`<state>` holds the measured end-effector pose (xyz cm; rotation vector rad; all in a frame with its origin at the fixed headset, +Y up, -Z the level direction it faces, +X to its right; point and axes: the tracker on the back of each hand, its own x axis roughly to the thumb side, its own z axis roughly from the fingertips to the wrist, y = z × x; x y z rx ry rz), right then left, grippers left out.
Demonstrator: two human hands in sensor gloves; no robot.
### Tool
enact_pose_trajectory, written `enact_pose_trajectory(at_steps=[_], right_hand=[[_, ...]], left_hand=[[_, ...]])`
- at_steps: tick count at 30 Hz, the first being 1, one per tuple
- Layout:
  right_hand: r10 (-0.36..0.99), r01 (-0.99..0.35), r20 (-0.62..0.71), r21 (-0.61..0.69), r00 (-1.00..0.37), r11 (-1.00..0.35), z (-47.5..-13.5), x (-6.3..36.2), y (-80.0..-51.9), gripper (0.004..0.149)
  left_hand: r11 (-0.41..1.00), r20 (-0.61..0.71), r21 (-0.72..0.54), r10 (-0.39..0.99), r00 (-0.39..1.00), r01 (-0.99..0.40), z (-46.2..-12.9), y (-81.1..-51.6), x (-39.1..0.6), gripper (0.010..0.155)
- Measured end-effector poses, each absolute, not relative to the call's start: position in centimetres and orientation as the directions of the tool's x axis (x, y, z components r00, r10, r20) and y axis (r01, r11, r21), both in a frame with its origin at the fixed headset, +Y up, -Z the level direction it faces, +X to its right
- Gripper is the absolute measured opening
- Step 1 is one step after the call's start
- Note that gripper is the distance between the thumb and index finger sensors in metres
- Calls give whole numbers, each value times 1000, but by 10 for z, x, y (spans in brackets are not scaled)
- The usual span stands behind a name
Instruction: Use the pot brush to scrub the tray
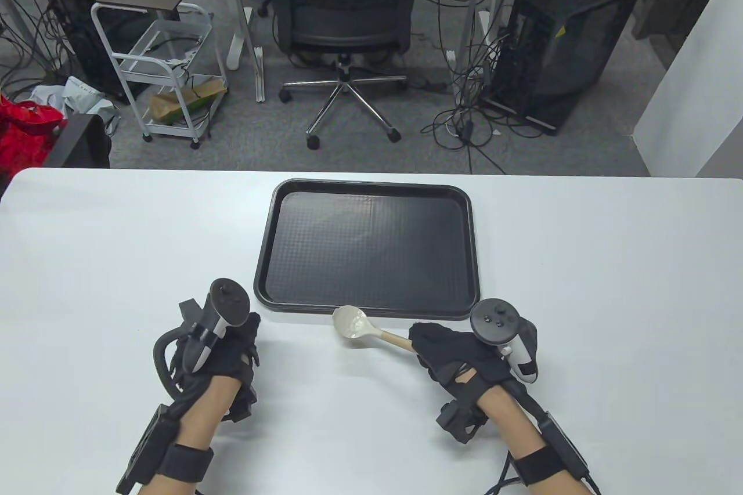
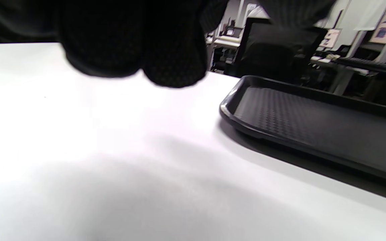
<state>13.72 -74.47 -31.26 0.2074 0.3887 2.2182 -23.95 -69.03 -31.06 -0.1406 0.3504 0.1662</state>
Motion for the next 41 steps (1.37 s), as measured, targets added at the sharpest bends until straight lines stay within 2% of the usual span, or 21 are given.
enact_pose_trajectory(at_steps=[4, 6, 8, 10, 11, 18, 19, 21, 22, 24, 25, 26, 28, 30, 33, 41], right_hand=[[679, -610, 106, 357, -727, -708, -303, 120, -746, 51], [582, -503, 177, 348, -793, -791, -298, 110, -745, 50], [388, -312, 289, 273, -875, -910, -293, 99, -744, 50], [222, -164, 358, 185, -907, -969, -288, 91, -744, 50], [128, -75, 394, 148, -910, -986, -284, 85, -743, 50], [-134, 175, 437, 54, -890, -983, -268, 65, -744, 49], [-140, 181, 431, 54, -891, -982, -267, 67, -742, 52], [-91, 95, 405, -10, -910, -995, -267, 74, -733, 62], [-9, -24, 397, -78, -918, -997, -269, 84, -724, 69], [66, -140, 391, -165, -918, -976, -273, 99, -716, 79], [62, -148, 382, -201, -922, -968, -276, 106, -713, 82], [34, -124, 375, -218, -926, -968, -278, 110, -713, 83], [-97, 13, 315, -259, -944, -966, -284, 117, -715, 84], [-153, 92, 267, -228, -951, -969, -288, 122, -719, 85], [-97, 58, 245, -162, -965, -985, -291, 126, -723, 86], [-121, 77, 237, -186, -964, -980, -290, 126, -719, 85]], left_hand=[[984, -304, -63, 140, 942, -166, -300, -698, -226, 73], [988, -271, -80, 104, 957, -130, -299, -704, -221, 73], [989, -259, -96, 80, 963, -109, -298, -709, -220, 73], [990, -246, -74, 95, 964, -117, -297, -712, -222, 73], [991, -234, -61, 103, 967, -120, -296, -714, -223, 73], [990, -167, -17, 133, 977, -138, -298, -717, -225, 73], [992, -161, -20, 122, 979, -127, -298, -717, -225, 75], [996, -139, -56, 64, 988, -72, -297, -718, -225, 86], [995, -145, -96, 12, 989, -27, -295, -717, -225, 90], [994, -143, -106, -34, 989, 19, -295, -714, -226, 93], [996, -137, -90, -32, 990, 20, -296, -712, -227, 93], [997, -132, -80, -28, 991, 17, -297, -712, -228, 93], [997, -132, -73, -45, 990, 36, -300, -709, -230, 92], [994, -150, -100, -64, 987, 49, -302, -707, -231, 92], [994, -124, -103, -53, 991, 40, -302, -707, -230, 92], [994, -111, -107, -43, 993, 31, -301, -708, -229, 92]])
